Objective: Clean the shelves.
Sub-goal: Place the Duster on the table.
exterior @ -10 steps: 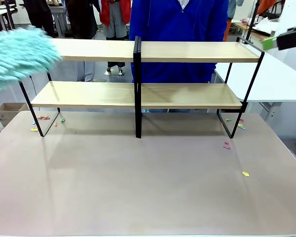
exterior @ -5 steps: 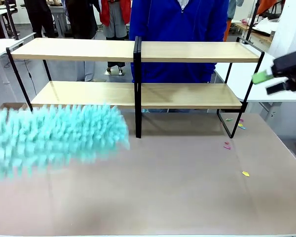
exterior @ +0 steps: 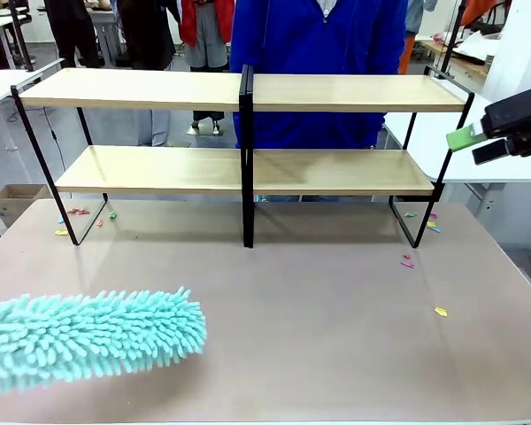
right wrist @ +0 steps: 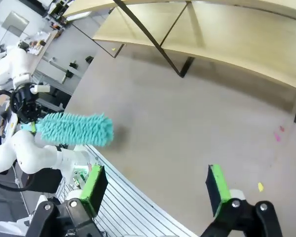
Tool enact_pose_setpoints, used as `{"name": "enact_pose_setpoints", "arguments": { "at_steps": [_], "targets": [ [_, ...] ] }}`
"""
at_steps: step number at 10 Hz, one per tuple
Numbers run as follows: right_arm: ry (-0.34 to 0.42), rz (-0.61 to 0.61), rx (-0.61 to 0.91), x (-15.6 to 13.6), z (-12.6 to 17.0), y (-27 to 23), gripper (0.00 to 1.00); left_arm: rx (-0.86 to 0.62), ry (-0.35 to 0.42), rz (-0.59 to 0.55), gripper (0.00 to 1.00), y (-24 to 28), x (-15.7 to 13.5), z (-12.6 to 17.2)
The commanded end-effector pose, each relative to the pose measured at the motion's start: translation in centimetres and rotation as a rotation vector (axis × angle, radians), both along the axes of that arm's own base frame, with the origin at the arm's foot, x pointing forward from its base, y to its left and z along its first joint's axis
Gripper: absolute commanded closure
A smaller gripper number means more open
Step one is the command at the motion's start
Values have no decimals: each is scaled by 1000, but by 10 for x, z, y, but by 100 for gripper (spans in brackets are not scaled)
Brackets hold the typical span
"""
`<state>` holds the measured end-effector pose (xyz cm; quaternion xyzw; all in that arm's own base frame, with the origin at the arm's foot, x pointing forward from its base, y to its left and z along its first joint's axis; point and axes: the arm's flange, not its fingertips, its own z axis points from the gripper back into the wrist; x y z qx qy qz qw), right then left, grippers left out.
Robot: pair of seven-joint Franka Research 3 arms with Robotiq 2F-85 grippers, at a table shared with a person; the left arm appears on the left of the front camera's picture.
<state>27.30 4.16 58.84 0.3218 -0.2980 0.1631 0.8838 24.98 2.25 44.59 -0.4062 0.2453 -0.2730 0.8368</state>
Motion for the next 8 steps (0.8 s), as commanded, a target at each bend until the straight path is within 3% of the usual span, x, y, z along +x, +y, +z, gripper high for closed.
{"name": "enact_pose_setpoints", "arguments": {
  "at_steps": [1,4,8],
  "targets": [
    [-21,-5,21,7,-3,-4,0,-35,-110,34,88,-3,21,-13],
    [-21,-5,21,7,-3,-4,0,-67,-95,49,88,-6,65,-30],
    [-21,-5,21,7,-3,-4,0,29,-95,66,84,-1,92,-36]
  ]
}}
